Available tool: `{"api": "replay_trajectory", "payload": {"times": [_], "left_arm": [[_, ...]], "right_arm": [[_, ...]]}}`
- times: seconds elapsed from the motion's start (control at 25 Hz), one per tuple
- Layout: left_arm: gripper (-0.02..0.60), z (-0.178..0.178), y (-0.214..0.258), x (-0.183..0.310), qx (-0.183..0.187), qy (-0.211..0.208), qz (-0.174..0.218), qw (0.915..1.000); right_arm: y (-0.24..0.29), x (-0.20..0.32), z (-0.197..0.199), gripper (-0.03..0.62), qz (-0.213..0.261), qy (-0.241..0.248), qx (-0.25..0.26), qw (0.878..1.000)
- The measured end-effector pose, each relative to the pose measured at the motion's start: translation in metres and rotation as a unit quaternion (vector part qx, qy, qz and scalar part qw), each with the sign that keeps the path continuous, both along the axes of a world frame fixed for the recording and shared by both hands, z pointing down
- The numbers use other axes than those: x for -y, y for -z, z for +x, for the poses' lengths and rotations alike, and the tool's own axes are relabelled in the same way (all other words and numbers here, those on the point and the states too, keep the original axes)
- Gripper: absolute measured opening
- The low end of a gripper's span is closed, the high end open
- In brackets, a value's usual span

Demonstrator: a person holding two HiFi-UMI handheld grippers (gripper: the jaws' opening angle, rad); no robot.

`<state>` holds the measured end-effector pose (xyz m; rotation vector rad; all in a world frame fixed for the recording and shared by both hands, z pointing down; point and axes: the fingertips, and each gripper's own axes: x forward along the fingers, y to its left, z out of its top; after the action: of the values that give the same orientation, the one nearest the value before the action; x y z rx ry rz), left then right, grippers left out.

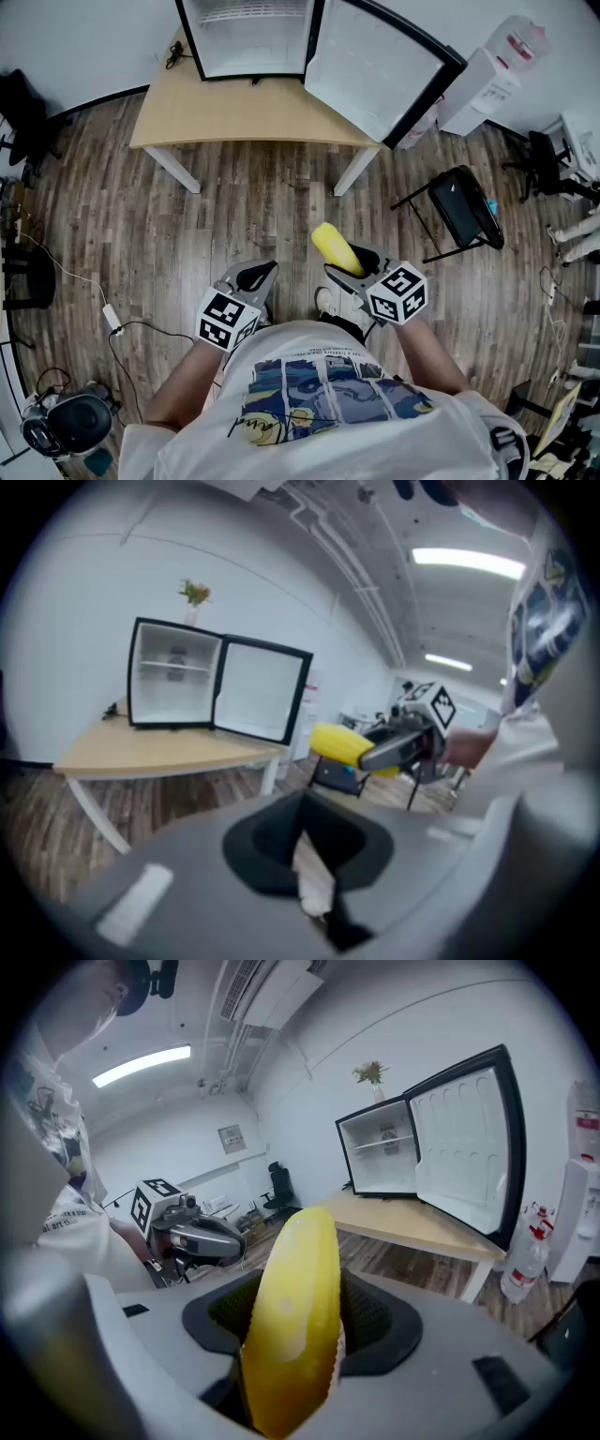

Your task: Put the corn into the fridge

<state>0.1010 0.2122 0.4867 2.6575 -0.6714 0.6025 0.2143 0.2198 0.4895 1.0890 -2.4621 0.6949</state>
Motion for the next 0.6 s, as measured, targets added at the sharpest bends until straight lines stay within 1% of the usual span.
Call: {"api": "replay_trajectory", "payload": {"times": [0.16, 0.32, 0.44, 0.6], "left_arm": [[0.009, 0.045, 0.012, 0.001, -0.009, 0.032, 0.006, 0.9994], [0.009, 0.085, 0.024, 0.006, -0.019, 0.069, 0.014, 0.9973], [0.009, 0.099, 0.031, 0.01, -0.014, 0.102, 0.023, 0.9944], [0.009, 0.1, 0.028, 0.009, 0.006, 0.135, 0.013, 0.9908]], "right_arm": [[0.015, 0.014, 0.043, 0.253, 0.016, 0.035, -0.006, 0.999], [0.014, 0.028, 0.086, 0.253, 0.023, 0.061, -0.011, 0.998], [0.012, 0.04, 0.104, 0.253, 0.017, 0.079, 0.0, 0.997], [0.011, 0.054, 0.113, 0.253, 0.007, 0.092, 0.012, 0.996]]}}
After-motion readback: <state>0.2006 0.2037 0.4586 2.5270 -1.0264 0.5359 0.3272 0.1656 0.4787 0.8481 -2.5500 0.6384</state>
